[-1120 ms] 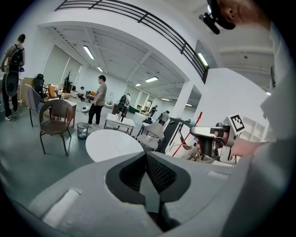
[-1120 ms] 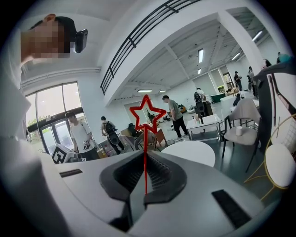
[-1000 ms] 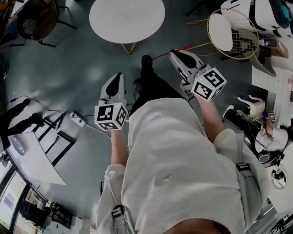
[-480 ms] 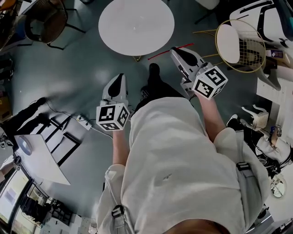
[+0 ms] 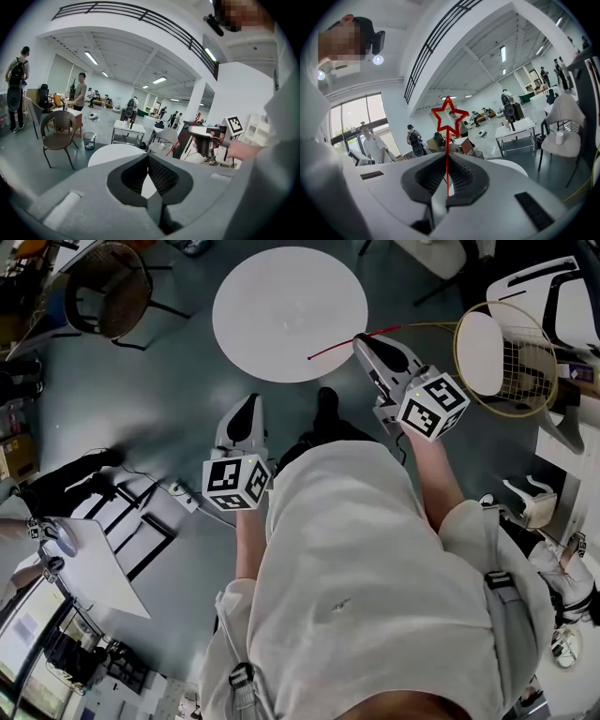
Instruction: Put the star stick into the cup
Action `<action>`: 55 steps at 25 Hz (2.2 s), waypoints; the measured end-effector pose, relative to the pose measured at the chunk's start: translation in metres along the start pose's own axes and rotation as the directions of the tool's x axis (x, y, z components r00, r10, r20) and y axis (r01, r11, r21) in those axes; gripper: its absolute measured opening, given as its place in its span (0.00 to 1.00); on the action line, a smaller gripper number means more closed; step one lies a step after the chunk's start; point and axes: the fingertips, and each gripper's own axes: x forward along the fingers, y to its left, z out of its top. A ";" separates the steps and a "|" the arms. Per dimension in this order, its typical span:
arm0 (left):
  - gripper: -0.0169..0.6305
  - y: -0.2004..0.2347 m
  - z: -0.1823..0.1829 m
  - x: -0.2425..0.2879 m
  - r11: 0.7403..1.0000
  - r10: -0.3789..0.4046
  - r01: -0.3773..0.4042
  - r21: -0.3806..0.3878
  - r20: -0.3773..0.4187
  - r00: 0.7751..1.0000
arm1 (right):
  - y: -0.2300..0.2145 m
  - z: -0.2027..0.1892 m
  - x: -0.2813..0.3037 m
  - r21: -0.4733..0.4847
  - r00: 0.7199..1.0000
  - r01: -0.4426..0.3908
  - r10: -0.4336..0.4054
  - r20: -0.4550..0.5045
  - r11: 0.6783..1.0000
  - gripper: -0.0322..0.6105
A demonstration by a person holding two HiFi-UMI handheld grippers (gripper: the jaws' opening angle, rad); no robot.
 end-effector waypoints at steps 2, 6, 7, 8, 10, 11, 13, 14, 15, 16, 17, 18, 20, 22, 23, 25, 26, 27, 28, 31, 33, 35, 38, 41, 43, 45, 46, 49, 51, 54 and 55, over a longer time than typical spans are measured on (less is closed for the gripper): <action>0.04 -0.003 0.002 0.011 1.000 0.004 -0.004 0.002 -0.013 1.000 | -0.013 0.004 0.007 0.022 1.000 -0.005 0.005 0.006 1.000 0.08; 0.04 -0.011 0.001 0.030 1.000 0.009 -0.009 -0.002 -0.037 0.999 | -0.030 0.002 0.014 0.084 1.000 -0.030 0.030 0.001 0.996 0.08; 0.04 -0.013 0.001 0.036 1.000 0.013 -0.014 -0.008 -0.041 0.999 | -0.035 0.000 0.017 0.093 0.999 -0.037 0.038 -0.006 0.995 0.08; 0.04 -0.014 0.001 0.042 1.000 0.017 -0.018 -0.014 -0.044 0.999 | -0.040 -0.001 0.020 0.099 0.999 -0.042 0.044 -0.013 0.994 0.08; 0.04 -0.016 0.001 0.052 1.000 0.018 -0.019 -0.019 -0.056 0.998 | -0.049 -0.002 0.025 0.114 0.999 -0.046 0.049 -0.021 0.992 0.08; 0.04 -0.017 0.000 0.055 1.000 0.017 -0.018 -0.019 -0.067 0.998 | -0.052 -0.002 0.027 0.125 0.999 -0.047 0.050 -0.022 0.991 0.08; 0.04 -0.015 -0.002 0.059 1.000 0.018 -0.020 -0.022 -0.089 0.996 | -0.056 -0.004 0.033 0.146 0.998 -0.045 0.050 -0.028 0.988 0.08; 0.04 -0.013 -0.002 0.060 0.999 0.021 -0.024 -0.026 -0.095 0.995 | -0.058 -0.005 0.036 0.152 0.998 -0.043 0.049 -0.033 0.987 0.08; 0.04 -0.011 -0.001 0.061 0.999 0.024 -0.027 -0.030 -0.100 0.995 | -0.060 -0.006 0.040 0.156 0.998 -0.041 0.047 -0.039 0.987 0.08; 0.04 -0.009 0.000 0.062 0.999 0.026 -0.030 -0.034 -0.104 0.994 | -0.061 -0.007 0.043 0.160 0.998 -0.038 0.045 -0.043 0.986 0.08; 0.04 -0.008 0.000 0.063 0.999 0.026 -0.030 -0.035 -0.109 0.994 | -0.063 -0.007 0.045 0.164 0.998 -0.034 0.042 -0.046 0.986 0.08; 0.04 -0.005 0.000 0.064 0.999 0.024 -0.028 -0.036 -0.116 0.993 | -0.064 -0.008 0.047 0.168 0.998 -0.028 0.036 -0.047 0.985 0.08; 0.04 0.001 0.000 0.068 0.999 0.013 -0.018 -0.036 -0.127 0.992 | -0.068 -0.009 0.052 0.176 0.999 -0.010 0.018 -0.046 0.984 0.08; 0.04 0.008 0.002 0.074 0.999 -0.006 0.002 -0.034 -0.135 0.991 | -0.070 -0.007 0.058 0.178 0.999 0.013 -0.006 -0.043 0.984 0.08; 0.04 0.012 0.004 0.078 0.999 -0.019 0.015 -0.033 -0.137 0.990 | -0.071 -0.005 0.060 0.177 0.999 0.025 -0.018 -0.040 0.984 0.08; 0.04 0.017 0.011 0.088 0.998 -0.051 0.047 -0.031 -0.138 0.989 | -0.072 0.000 0.063 0.171 0.999 0.048 -0.044 -0.031 0.984 0.08; 0.04 0.019 0.016 0.094 0.998 -0.067 0.064 -0.025 -0.138 0.988 | -0.073 0.004 0.065 0.168 0.998 0.059 -0.056 -0.025 0.984 0.08; 0.04 0.021 0.021 0.099 0.996 -0.084 0.082 -0.017 -0.138 0.987 | -0.074 0.007 0.066 0.165 0.997 0.071 -0.069 -0.020 0.984 0.08; 0.04 0.023 0.027 0.105 0.995 -0.100 0.100 -0.008 -0.137 0.986 | -0.075 0.010 0.068 0.163 0.996 0.084 -0.083 -0.015 0.983 0.08; 0.04 0.031 0.043 0.121 0.988 -0.152 0.154 0.009 -0.137 0.979 | -0.077 0.018 0.076 0.155 0.991 0.132 -0.133 -0.007 0.979 0.08; 0.04 0.039 0.051 0.131 0.982 -0.183 0.187 0.015 -0.143 0.973 | -0.076 0.022 0.083 0.145 0.987 0.161 -0.162 -0.005 0.976 0.08; 0.04 0.044 0.056 0.139 0.976 -0.213 0.219 0.022 -0.154 0.965 | -0.075 0.023 0.090 0.138 0.982 0.187 -0.188 -0.005 0.973 0.08; 0.04 0.047 0.054 0.150 0.962 -0.258 0.269 0.041 -0.183 0.949 | -0.078 0.018 0.096 0.133 0.975 0.224 -0.224 -0.017 0.966 0.09; 0.04 0.053 0.052 0.162 0.949 -0.299 0.314 0.042 -0.210 0.931 | -0.081 0.011 0.104 0.123 0.965 0.261 -0.258 -0.040 0.957 0.09; 0.04 0.065 0.053 0.170 0.941 -0.322 0.336 0.028 -0.221 0.921 | -0.082 0.008 0.118 0.118 0.958 0.285 -0.280 -0.056 0.951 0.09; 0.04 0.079 0.053 0.177 0.933 -0.346 0.360 0.016 -0.239 0.907 | -0.081 0.003 0.134 0.116 0.949 0.313 -0.306 -0.072 0.943 0.09; 0.04 0.084 0.053 0.179 0.928 -0.359 0.373 0.012 -0.251 0.899 | -0.079 0.000 0.139 0.116 0.944 0.328 -0.320 -0.080 0.938 0.09; 0.04 0.092 0.050 0.185 0.912 -0.392 0.411 0.005 -0.291 0.873 | -0.078 -0.007 0.150 0.114 0.929 0.367 -0.357 -0.099 0.923 0.09; 0.04 0.095 0.048 0.191 0.904 -0.405 0.427 0.002 -0.310 0.860 | -0.083 -0.010 0.156 0.113 0.923 0.381 -0.369 -0.110 0.918 0.09; 0.04 0.092 0.042 0.199 0.899 -0.414 0.438 -0.003 -0.332 0.848 | -0.092 -0.015 0.156 0.111 0.918 0.390 -0.377 -0.126 0.914 0.09; 0.04 0.089 0.040 0.202 0.899 -0.414 0.439 -0.004 -0.339 0.845 | -0.095 -0.017 0.155 0.111 0.917 0.392 -0.377 -0.130 0.913 0.09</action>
